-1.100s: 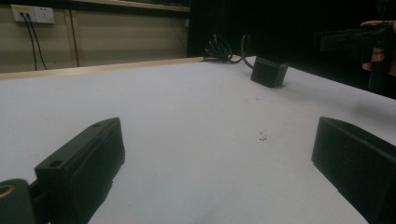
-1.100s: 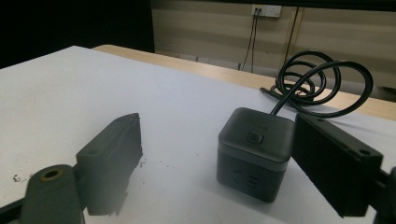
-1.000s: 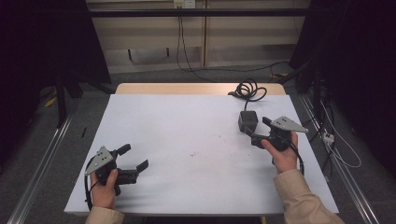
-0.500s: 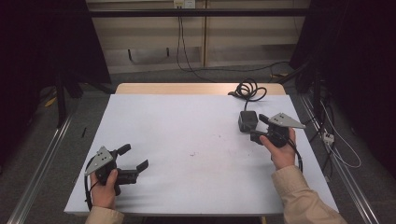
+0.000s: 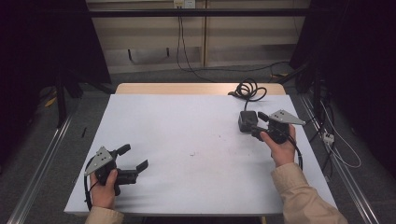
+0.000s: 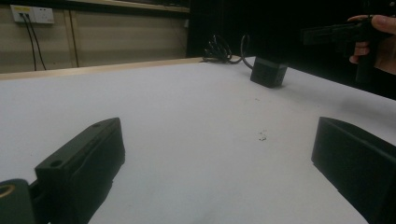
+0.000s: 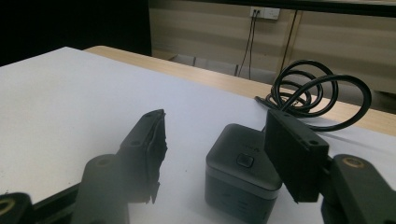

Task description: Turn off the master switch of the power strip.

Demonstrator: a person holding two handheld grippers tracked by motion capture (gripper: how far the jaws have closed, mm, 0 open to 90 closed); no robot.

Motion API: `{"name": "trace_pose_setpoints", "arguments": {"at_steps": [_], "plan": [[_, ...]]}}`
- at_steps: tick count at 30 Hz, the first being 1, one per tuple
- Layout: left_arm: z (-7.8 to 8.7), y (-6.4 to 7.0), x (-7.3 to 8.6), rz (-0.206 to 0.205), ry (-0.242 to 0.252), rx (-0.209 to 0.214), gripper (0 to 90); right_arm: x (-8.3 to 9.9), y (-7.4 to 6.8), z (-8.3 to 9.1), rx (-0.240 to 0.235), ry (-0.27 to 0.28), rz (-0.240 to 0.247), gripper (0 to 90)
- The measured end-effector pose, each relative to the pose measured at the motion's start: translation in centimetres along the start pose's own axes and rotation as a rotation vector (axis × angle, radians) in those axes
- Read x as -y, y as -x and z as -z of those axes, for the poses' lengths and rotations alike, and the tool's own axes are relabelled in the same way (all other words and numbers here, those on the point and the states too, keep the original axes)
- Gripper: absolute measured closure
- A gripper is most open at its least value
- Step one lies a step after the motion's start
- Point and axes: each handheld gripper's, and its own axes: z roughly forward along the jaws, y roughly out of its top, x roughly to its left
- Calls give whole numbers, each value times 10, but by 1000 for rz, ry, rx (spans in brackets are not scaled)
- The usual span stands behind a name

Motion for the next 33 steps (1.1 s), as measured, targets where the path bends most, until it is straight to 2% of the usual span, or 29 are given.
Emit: {"name": "trace_pose_setpoints", "arguments": {"at_steps": [20, 33], "plan": [[0, 0, 0, -1, -2, -2, 22, -1, 8, -5, 3, 3, -22, 579], [1, 0, 0, -6, -2, -2, 22, -7, 8, -11, -2, 5, 5, 665]]}}
